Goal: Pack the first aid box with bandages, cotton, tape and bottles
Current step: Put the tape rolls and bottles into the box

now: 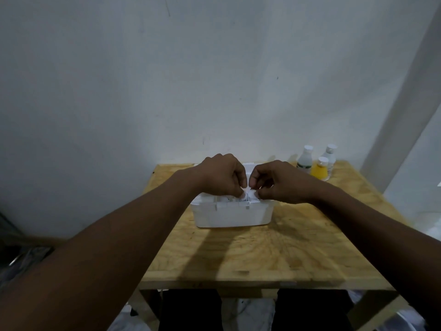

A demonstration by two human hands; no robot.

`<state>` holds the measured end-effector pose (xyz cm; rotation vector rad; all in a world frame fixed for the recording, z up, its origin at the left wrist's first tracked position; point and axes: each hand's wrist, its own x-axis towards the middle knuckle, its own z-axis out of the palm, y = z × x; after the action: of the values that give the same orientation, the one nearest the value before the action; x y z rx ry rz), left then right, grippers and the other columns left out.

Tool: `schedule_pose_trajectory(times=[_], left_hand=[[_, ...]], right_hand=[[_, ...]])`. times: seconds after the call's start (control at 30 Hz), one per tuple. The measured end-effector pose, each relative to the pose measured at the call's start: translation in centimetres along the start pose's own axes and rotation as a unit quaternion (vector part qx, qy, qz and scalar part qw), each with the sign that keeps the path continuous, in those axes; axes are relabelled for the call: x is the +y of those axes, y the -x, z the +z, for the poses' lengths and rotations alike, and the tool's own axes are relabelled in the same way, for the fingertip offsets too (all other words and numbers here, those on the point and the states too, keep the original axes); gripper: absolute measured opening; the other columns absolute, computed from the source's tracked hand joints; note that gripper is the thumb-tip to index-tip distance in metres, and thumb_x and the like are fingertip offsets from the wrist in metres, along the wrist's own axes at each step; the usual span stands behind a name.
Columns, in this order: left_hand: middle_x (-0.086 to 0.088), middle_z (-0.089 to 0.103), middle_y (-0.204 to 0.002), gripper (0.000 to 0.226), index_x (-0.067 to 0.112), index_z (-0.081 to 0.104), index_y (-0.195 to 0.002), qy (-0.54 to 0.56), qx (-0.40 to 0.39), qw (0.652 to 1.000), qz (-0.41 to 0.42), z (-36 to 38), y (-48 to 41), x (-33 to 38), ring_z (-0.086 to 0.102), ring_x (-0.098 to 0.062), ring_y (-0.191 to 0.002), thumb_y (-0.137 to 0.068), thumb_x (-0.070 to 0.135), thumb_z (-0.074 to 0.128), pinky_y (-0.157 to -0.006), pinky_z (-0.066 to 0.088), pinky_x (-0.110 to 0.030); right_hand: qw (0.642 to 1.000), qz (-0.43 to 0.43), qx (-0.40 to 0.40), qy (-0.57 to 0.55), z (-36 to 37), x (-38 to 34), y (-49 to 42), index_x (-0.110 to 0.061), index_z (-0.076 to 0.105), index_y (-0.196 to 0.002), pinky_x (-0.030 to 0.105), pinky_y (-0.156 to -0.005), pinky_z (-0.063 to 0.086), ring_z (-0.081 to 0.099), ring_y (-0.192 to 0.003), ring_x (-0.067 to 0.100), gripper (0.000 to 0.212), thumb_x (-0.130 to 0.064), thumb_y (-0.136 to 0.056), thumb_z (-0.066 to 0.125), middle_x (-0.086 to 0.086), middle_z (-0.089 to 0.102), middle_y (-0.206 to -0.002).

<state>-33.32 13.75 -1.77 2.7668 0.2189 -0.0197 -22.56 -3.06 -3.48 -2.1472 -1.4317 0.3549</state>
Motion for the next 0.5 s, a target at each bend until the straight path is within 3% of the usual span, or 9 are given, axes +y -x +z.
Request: schedule_pose_trajectory(times=[0.1, 0.3, 0.5], left_hand=[[0.015, 0.075, -0.079, 0.034, 0.028, 0.076, -0.104, -0.007, -0.007, 1.0, -0.001, -0.16, -0.16, 0.01, 0.067, -0.007, -0.086, -0.072, 0.034, 0.086, -0.091, 0.052, -0.04], [0.011, 0.078, -0.083, 0.035, 0.025, 0.077, -0.102, 0.006, -0.002, 1.0, -0.004, -0.04, -0.3, -0.1, 0.069, -0.008, -0.087, -0.07, 0.032, 0.088, -0.092, 0.053, -0.044], [0.016, 0.076, -0.091, 0.035, 0.031, 0.077, -0.104, -0.025, -0.005, 0.999, -0.024, -0.07, -0.4, 0.13, 0.067, -0.009, -0.095, -0.071, 0.041, 0.086, -0.094, 0.049, -0.036]], right_hand=[[1.0, 0.0, 0.014, -0.003, 0.21, -0.1, -0.03, -0.018, 0.069, -0.093, 0.035, -0.082, 0.058, 0.068, -0.083, 0.009, 0.019, -0.007, -0.079, 0.074, -0.003, 0.073, -0.093], [1.0, 0.003, 0.017, -0.007, 0.56, 0.29, 0.12, -0.018, 0.069, -0.097, 0.036, -0.082, 0.059, 0.07, -0.084, 0.01, 0.023, -0.007, -0.078, 0.075, -0.003, 0.074, -0.094], [1.0, 0.012, 0.006, -0.006, 0.56, 0.44, -0.25, -0.02, 0.071, -0.101, 0.04, -0.085, 0.059, 0.071, -0.088, 0.012, 0.024, -0.01, -0.079, 0.074, -0.003, 0.075, -0.095]])
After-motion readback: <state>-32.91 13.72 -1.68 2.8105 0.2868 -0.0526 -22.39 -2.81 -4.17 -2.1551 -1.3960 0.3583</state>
